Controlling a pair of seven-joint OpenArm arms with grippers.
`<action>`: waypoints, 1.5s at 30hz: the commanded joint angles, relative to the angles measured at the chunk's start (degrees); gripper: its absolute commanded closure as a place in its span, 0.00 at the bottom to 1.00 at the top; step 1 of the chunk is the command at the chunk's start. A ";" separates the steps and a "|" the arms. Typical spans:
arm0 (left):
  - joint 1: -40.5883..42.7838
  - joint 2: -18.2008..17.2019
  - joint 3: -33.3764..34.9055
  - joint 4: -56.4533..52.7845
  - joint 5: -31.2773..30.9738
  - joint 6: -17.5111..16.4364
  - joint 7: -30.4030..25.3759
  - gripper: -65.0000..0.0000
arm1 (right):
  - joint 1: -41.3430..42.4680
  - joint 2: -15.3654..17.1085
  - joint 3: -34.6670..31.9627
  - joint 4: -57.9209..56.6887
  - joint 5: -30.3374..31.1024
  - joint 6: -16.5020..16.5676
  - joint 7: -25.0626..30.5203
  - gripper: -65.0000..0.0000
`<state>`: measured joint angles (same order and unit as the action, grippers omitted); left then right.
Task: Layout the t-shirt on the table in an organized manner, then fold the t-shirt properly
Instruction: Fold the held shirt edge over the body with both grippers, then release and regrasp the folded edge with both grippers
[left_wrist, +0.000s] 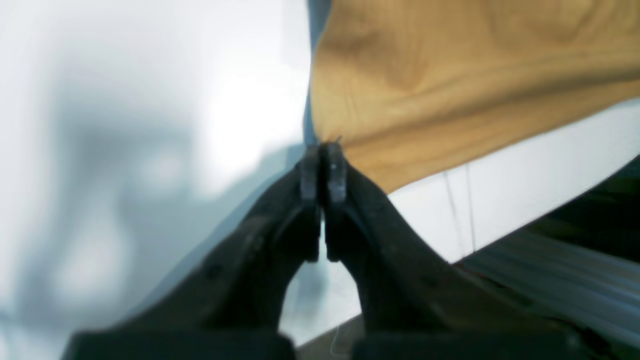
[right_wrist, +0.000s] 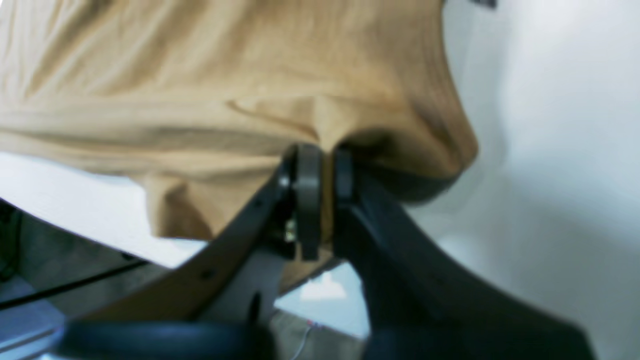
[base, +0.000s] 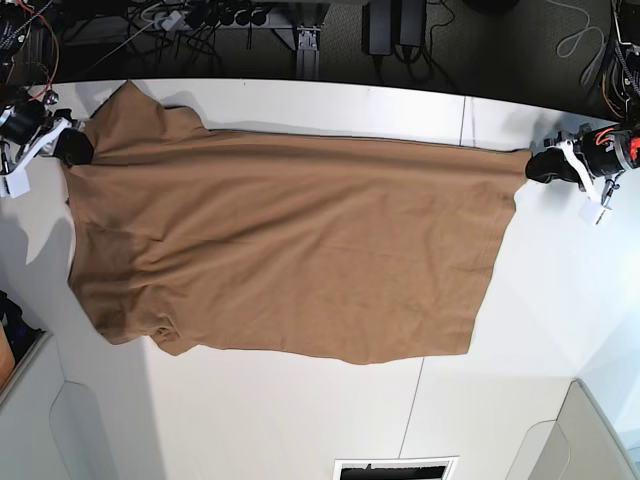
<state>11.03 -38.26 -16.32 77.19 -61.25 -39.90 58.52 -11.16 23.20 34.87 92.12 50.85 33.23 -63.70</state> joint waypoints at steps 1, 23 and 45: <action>-1.68 -1.60 -0.52 0.55 -0.79 -0.10 -1.36 1.00 | 1.20 1.40 0.52 0.70 0.44 0.22 1.22 1.00; -15.39 -1.57 13.40 0.42 16.15 -0.10 -15.47 1.00 | 11.58 1.38 0.24 -2.27 -6.16 0.20 6.25 1.00; -18.99 -1.60 15.43 2.01 7.54 -0.10 -10.82 0.70 | 19.37 1.40 0.26 -4.79 -2.86 -0.04 2.80 0.61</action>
<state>-6.85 -38.59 -0.38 78.32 -52.84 -39.88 48.21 7.31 23.22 34.76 86.56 46.98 33.04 -61.63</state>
